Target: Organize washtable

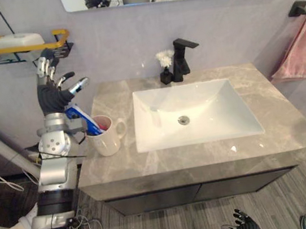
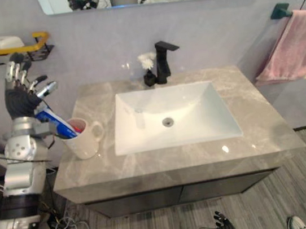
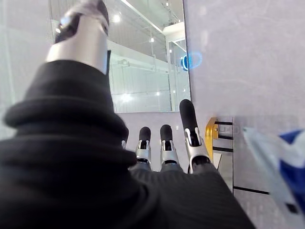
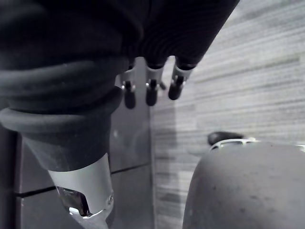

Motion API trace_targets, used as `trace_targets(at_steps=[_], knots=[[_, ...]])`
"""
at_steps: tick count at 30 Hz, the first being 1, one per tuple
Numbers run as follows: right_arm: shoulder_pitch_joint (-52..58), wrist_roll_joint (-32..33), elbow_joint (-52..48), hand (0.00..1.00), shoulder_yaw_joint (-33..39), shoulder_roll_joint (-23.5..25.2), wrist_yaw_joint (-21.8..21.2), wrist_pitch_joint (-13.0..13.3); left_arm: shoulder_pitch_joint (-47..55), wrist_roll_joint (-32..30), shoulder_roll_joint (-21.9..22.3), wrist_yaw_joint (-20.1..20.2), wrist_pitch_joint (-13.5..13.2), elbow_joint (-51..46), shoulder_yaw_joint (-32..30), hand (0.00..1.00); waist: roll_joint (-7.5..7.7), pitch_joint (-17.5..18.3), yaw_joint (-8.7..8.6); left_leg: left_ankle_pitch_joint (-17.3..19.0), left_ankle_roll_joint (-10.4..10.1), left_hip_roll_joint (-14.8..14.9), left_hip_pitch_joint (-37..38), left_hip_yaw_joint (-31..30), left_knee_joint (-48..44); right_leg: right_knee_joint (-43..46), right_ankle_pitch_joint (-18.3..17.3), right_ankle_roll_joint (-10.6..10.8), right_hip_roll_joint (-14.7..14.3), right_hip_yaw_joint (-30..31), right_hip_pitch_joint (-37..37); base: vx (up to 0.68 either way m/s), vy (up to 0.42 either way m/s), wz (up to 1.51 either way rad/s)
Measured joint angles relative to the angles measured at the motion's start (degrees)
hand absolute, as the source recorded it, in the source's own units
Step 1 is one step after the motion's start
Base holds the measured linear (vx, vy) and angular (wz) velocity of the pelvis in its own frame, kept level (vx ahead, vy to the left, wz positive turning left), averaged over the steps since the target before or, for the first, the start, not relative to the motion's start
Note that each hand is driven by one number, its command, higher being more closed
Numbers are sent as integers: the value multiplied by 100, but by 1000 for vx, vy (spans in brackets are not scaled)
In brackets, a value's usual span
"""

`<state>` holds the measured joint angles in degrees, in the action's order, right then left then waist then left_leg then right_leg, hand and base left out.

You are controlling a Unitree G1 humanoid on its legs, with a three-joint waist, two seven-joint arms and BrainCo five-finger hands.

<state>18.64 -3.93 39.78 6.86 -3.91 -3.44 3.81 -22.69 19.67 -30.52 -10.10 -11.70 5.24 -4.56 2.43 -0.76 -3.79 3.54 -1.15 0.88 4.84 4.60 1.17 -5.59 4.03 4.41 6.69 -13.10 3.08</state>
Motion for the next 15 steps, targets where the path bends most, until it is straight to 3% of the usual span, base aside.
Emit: trace_targets(at_steps=[9,15], knots=[[-36,108,78,0,1,4,-4,0,-29,-2,17,-41,-60,-398,-87,0,-11,-6,14,0,1,0,-52,-34,-7,2,1,2,3,35,-30,0,0,0],[-48,108,198,0,4,9,-8,-2,-30,4,120,-133,-245,-1015,-510,0,-33,-21,154,0,1,-5,-67,-69,-7,4,-3,3,3,22,-27,0,0,2]])
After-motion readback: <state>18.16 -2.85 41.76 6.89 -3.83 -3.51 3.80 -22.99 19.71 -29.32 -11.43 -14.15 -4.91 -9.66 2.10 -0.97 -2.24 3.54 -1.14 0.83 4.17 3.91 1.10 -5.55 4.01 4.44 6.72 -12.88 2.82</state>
